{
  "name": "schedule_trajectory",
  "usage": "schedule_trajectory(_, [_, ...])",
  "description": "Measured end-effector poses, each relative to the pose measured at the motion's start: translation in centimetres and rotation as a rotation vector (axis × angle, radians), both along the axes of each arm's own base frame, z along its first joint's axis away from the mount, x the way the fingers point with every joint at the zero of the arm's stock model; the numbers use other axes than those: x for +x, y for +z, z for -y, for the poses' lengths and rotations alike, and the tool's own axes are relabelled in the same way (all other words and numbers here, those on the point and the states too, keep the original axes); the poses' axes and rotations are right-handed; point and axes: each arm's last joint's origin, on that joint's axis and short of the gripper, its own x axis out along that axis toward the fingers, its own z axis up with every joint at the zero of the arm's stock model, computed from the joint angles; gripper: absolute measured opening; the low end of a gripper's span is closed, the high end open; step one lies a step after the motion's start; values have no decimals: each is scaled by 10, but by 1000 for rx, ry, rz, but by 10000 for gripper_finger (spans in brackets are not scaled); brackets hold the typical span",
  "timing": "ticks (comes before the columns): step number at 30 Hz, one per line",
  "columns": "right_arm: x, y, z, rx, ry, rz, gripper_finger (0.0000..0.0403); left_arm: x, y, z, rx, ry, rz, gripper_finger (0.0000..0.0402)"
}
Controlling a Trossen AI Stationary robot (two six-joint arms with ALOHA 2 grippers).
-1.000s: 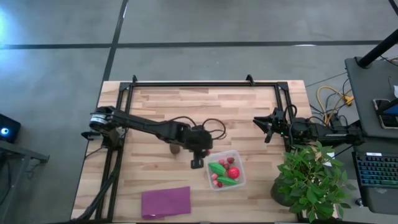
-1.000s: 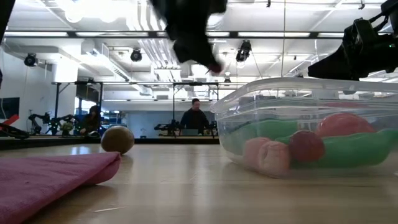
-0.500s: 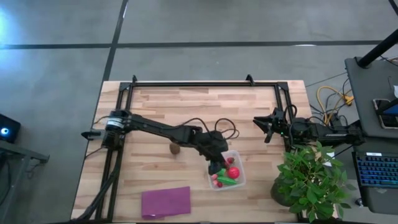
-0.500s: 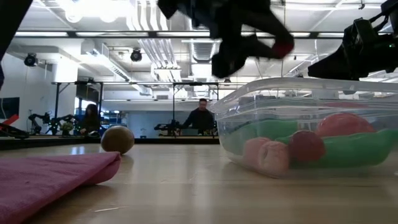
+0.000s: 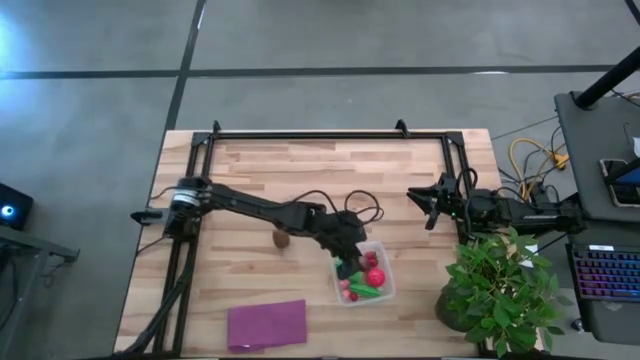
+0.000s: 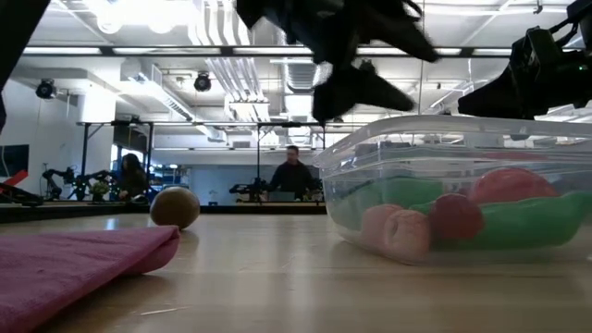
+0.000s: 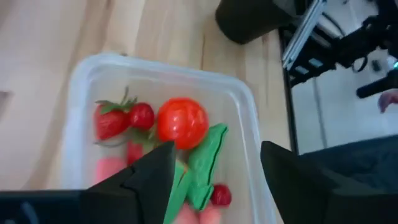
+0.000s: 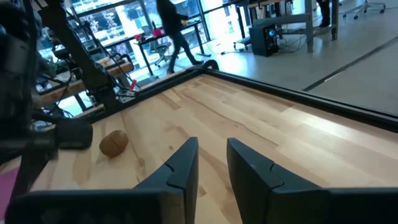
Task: Pick and placing Produce into tupperware
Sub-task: Put the brown kiwi into the transparent container
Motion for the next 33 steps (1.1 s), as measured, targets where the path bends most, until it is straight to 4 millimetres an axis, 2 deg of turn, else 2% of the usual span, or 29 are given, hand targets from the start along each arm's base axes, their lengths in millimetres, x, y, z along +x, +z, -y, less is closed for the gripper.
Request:
schedule_trajectory(3, [0, 0, 0, 0, 0, -1, 81, -21, 17, -7, 93, 81, -101, 216])
schedule_trajectory(5, [0, 0, 0, 0, 0, 1, 82, -43, 27, -17, 146, 226, -243, 210])
schedule_trajectory(7, [0, 0, 0, 0, 0, 0, 81, -62, 31, -29, 207, 315, -384, 205])
schedule_trajectory(10, [0, 0, 0, 0, 0, 0, 76, -88, 34, -39, 309, 356, -528, 204])
schedule_trajectory(13, [0, 0, 0, 0, 0, 0, 72, -106, 32, -46, 217, 515, -660, 203])
schedule_trajectory(16, [0, 0, 0, 0, 0, 0, 70, -113, 22, -54, 126, 722, -746, 203])
schedule_trajectory(18, [0, 0, 0, 0, 0, 0, 72, -117, 15, -56, 97, 791, -776, 203])
schedule_trajectory(26, [0, 0, 0, 0, 0, 0, 82, -122, 11, -50, 92, 794, -789, 203])
schedule_trajectory(33, [0, 0, 0, 0, -1, 0, 74, -123, 9, -54, 72, 797, -809, 203])
